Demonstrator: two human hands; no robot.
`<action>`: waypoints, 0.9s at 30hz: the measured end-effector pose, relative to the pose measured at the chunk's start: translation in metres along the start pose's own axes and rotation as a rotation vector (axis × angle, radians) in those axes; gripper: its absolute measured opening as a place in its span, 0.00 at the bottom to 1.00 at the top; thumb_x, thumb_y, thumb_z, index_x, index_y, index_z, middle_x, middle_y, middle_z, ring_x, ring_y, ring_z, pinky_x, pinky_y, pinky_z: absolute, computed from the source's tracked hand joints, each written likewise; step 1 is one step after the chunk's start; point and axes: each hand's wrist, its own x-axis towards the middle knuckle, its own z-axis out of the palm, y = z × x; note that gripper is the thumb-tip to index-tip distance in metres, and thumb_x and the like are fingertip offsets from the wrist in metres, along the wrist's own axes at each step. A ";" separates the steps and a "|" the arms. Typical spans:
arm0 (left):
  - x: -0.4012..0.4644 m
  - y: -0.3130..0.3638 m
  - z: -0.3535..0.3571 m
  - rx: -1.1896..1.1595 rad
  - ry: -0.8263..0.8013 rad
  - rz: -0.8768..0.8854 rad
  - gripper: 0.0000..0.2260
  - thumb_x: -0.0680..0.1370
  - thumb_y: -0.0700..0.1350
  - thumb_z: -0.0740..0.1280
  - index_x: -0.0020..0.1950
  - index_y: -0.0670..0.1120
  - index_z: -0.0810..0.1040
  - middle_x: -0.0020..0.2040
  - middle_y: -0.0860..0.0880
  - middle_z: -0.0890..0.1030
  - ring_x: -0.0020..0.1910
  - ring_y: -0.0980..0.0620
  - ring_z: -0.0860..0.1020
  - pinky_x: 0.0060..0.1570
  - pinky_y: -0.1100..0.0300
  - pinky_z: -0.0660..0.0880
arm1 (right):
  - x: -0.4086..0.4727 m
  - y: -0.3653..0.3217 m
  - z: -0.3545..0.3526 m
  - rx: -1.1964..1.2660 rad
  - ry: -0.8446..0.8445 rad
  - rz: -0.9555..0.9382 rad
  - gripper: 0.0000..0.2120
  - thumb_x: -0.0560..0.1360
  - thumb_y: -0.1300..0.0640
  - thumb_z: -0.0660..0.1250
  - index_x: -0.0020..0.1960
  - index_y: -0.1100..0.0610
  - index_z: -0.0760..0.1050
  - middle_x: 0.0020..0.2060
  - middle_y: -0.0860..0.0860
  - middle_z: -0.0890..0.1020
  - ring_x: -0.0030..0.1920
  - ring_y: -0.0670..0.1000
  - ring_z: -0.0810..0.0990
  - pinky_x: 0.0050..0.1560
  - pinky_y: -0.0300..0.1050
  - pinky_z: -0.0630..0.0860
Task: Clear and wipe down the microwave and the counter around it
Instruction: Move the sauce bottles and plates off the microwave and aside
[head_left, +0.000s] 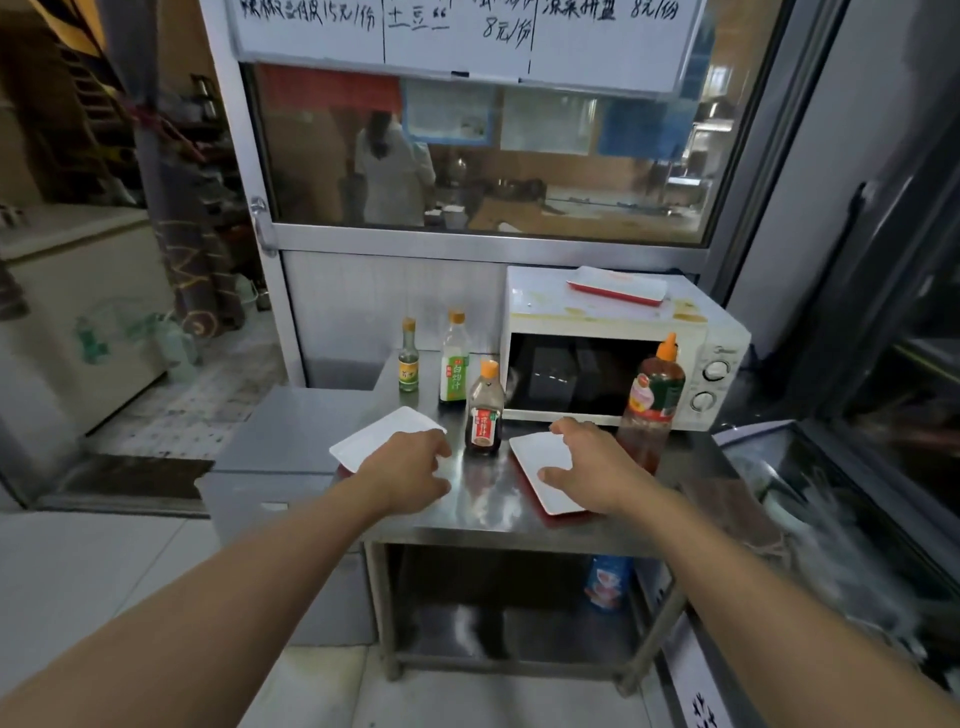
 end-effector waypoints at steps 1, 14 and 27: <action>0.011 -0.004 -0.001 0.002 -0.005 0.005 0.17 0.74 0.47 0.69 0.62 0.48 0.73 0.57 0.49 0.79 0.53 0.51 0.75 0.50 0.61 0.69 | 0.011 0.000 0.001 -0.009 -0.005 0.002 0.29 0.75 0.49 0.67 0.72 0.54 0.60 0.68 0.54 0.67 0.65 0.54 0.70 0.59 0.45 0.69; 0.156 -0.046 -0.017 0.010 -0.080 0.192 0.17 0.74 0.46 0.69 0.61 0.47 0.73 0.55 0.49 0.79 0.53 0.49 0.77 0.50 0.60 0.72 | 0.116 0.018 0.015 0.039 0.089 0.256 0.29 0.75 0.49 0.67 0.72 0.56 0.61 0.67 0.57 0.69 0.65 0.56 0.70 0.60 0.45 0.68; 0.236 0.017 0.032 -0.049 -0.151 0.366 0.19 0.74 0.46 0.68 0.64 0.47 0.71 0.53 0.49 0.78 0.52 0.48 0.77 0.53 0.55 0.75 | 0.139 0.105 -0.013 0.147 0.442 0.506 0.29 0.69 0.53 0.73 0.65 0.58 0.67 0.58 0.58 0.74 0.58 0.58 0.75 0.56 0.45 0.73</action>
